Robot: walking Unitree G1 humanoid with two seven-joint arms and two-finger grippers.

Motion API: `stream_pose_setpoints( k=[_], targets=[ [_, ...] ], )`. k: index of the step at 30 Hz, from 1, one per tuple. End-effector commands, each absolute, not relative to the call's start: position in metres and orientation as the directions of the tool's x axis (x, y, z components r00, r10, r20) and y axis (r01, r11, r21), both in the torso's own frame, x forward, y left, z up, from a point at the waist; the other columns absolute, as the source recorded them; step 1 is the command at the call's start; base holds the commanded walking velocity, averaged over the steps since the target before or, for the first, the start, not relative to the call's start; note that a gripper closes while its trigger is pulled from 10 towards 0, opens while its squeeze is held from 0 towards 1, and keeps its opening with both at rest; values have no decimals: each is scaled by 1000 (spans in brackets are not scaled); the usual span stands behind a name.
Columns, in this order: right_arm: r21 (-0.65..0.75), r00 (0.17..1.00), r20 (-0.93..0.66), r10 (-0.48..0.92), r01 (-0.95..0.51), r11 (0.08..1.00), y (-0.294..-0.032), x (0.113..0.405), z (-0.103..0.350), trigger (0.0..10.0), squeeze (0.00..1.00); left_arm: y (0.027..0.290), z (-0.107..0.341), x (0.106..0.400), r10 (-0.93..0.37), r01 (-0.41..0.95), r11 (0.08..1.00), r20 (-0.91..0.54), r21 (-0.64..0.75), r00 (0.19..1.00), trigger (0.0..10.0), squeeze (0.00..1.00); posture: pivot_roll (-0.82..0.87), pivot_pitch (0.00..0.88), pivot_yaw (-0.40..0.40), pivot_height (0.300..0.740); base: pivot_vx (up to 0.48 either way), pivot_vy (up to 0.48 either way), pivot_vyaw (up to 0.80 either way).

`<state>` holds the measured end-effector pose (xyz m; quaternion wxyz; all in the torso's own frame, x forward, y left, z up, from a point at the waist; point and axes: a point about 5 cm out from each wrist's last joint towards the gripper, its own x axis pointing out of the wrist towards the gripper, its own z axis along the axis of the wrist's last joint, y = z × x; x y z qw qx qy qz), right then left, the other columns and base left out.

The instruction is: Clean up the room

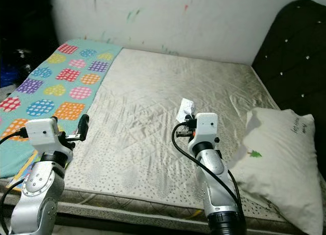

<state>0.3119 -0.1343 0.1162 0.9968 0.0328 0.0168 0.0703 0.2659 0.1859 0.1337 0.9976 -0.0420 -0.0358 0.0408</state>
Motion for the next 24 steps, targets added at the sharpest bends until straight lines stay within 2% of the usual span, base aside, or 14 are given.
stream_pose_setpoints(
  k=[1, 24],
  targets=[
    [60, 990, -22, 137, -135, 989, -139, 314, 120, 10000, 0, 184, 135, 265, 79, -73, 993, 64, -94, 995, 10000, 0, 31, 27, -86, 740, 0, 364, 0],
    [37, 983, -47, 175, -173, 984, -138, 318, 120, 10000, 0, 185, 141, 267, 89, -81, 992, 75, -101, 993, 10000, 0, 25, 41, -105, 740, 0, 380, 0]
  ],
)
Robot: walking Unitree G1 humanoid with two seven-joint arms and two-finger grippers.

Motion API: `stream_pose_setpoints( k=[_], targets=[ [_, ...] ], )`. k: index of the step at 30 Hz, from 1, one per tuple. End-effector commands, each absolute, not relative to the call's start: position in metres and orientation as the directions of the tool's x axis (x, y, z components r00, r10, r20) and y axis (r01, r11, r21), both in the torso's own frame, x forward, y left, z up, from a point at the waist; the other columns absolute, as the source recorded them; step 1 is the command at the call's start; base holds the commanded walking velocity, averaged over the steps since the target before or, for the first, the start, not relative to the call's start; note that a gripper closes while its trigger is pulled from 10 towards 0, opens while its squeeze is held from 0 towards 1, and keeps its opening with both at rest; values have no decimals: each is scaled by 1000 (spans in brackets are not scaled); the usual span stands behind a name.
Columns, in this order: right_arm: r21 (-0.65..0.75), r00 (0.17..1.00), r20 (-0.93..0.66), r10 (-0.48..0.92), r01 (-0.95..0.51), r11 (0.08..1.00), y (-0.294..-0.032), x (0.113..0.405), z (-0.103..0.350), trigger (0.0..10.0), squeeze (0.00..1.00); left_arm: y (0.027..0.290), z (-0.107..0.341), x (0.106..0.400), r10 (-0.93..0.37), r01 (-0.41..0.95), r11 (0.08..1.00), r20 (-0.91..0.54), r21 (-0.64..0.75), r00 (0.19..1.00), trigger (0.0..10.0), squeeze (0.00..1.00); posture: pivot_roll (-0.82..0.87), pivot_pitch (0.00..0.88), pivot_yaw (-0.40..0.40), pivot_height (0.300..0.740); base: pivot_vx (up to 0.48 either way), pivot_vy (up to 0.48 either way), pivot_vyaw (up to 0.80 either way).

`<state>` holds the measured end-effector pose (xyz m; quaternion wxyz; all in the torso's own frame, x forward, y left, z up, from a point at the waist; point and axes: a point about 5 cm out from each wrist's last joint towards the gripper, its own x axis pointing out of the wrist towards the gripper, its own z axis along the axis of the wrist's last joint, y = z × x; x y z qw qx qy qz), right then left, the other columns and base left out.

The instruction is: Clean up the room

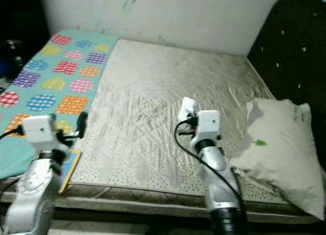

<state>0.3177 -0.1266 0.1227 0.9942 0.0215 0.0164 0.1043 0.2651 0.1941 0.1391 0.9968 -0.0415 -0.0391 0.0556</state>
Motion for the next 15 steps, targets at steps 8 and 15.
stream_pose_setpoints(
  k=[8, 15],
  targets=[
    [30, 980, -58, 192, -191, 981, -137, 319, 119, 10000, 0, 184, 142, 267, 87, -79, 992, 77, -102, 993, 10000, 0, 25, 40, -109, 740, 0, 402, 0],
    [29, 978, -68, 199, -197, 980, -135, 319, 117, 10000, 0, 184, 142, 268, 85, -77, 992, 81, -101, 993, 10000, 0, 27, 37, -108, 740, 0, 421, 0]
  ],
)
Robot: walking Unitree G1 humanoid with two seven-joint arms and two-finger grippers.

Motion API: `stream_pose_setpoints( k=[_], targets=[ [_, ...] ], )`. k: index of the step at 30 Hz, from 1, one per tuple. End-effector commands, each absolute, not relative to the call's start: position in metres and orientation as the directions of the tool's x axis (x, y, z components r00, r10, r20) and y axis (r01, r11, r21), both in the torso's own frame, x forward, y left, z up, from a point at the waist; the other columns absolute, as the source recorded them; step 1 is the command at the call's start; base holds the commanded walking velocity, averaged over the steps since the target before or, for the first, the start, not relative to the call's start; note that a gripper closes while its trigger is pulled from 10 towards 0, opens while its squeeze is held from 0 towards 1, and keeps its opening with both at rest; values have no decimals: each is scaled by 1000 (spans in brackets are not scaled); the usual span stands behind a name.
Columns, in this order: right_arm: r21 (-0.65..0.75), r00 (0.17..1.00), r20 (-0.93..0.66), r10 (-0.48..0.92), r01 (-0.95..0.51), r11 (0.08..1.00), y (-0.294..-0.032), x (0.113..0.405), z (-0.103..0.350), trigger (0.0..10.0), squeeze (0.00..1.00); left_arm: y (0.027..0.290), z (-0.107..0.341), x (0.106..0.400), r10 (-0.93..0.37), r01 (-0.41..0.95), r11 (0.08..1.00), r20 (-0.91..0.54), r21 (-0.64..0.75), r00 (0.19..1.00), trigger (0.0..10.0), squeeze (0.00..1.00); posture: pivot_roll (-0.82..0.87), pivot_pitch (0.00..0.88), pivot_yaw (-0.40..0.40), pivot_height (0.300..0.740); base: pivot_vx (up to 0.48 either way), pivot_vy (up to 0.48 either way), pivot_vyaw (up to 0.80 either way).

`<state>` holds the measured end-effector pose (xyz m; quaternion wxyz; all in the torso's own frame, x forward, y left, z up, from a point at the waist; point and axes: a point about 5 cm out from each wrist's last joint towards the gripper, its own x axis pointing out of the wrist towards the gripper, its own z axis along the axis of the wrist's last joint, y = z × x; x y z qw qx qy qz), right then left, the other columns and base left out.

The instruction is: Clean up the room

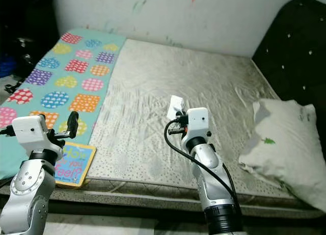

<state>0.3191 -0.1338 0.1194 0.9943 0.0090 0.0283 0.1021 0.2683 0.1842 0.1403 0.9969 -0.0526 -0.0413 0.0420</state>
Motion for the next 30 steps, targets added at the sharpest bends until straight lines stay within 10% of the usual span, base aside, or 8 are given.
stream_pose_setpoints(
  k=[1, 30],
  targets=[
    [29, 977, -69, 200, -198, 980, -135, 319, 117, 10000, 0, 184, 142, 268, 85, -77, 992, 81, -101, 993, 10000, 0, 27, 37, -108, 740, 0, 420, 0],
    [28, 971, -86, 224, -223, 974, -132, 322, 115, 10000, 0, 179, 147, 265, 16, 1, 991, 123, -135, 992, 10000, 0, 26, 43, -109, 740, 116, 97, 0]
  ],
)
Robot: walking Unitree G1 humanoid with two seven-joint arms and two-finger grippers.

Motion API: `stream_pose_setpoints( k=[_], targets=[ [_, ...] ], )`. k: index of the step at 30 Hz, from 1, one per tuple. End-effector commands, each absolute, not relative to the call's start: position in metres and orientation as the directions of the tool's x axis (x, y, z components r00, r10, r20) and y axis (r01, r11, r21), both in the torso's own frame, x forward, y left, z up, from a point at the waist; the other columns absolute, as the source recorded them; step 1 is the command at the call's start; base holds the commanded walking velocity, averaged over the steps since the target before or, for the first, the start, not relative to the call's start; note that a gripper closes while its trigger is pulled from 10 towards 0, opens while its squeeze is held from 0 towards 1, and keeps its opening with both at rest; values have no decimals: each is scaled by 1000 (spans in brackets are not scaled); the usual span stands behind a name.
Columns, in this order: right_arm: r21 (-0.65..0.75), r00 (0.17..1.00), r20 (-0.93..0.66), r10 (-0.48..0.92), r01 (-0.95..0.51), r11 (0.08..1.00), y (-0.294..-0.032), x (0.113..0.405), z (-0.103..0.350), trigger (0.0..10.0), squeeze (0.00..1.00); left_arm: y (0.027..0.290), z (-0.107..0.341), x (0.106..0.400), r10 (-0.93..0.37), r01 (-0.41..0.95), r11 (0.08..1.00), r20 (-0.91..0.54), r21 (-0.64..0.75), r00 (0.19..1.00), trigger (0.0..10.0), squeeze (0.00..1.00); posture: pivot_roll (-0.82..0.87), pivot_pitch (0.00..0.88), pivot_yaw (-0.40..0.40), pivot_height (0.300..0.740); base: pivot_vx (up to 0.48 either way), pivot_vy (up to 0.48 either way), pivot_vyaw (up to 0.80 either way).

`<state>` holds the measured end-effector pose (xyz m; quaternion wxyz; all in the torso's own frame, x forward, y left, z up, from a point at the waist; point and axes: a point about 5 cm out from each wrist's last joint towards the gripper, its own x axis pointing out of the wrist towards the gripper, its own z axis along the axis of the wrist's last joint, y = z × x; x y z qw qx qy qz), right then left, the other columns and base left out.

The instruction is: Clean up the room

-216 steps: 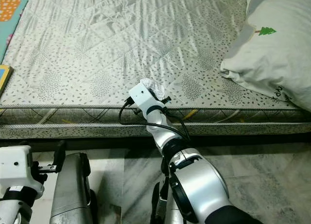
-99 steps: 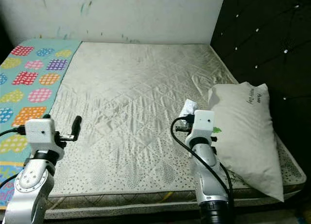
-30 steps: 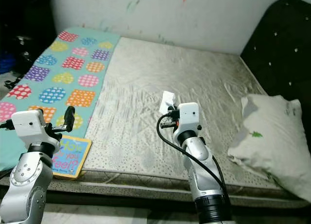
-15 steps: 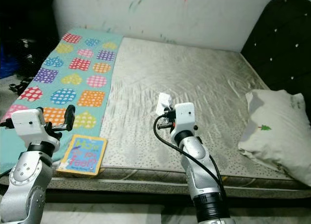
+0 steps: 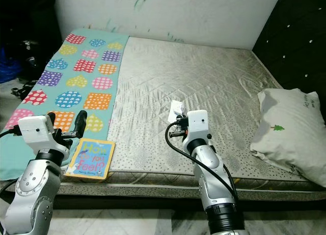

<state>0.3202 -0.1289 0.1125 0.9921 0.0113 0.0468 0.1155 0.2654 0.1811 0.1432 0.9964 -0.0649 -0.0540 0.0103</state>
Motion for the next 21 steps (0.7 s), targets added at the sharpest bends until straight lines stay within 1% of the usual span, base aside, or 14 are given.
stream_pose_setpoints(
  k=[1, 18, 21],
  targets=[
    [29, 971, -86, 224, -223, 974, -132, 322, 115, 10000, 0, 179, 147, 265, 15, 1, 991, 123, -135, 992, 10000, 0, 26, 43, -109, 740, 274, 0, 0],
    [42, 971, -93, 221, -218, 975, -131, 323, 114, 10000, 0, 178, 148, 265, 2, 14, 991, 122, -130, 993, 10000, 0, 32, 41, -106, 740, 288, 0, 0],
    [43, 971, -93, 219, -216, 975, -130, 324, 114, 10000, 0, 178, 149, 265, -3, 19, 992, 123, -126, 992, 10000, 0, 30, 55, -105, 740, 289, 0, 0]
  ],
)
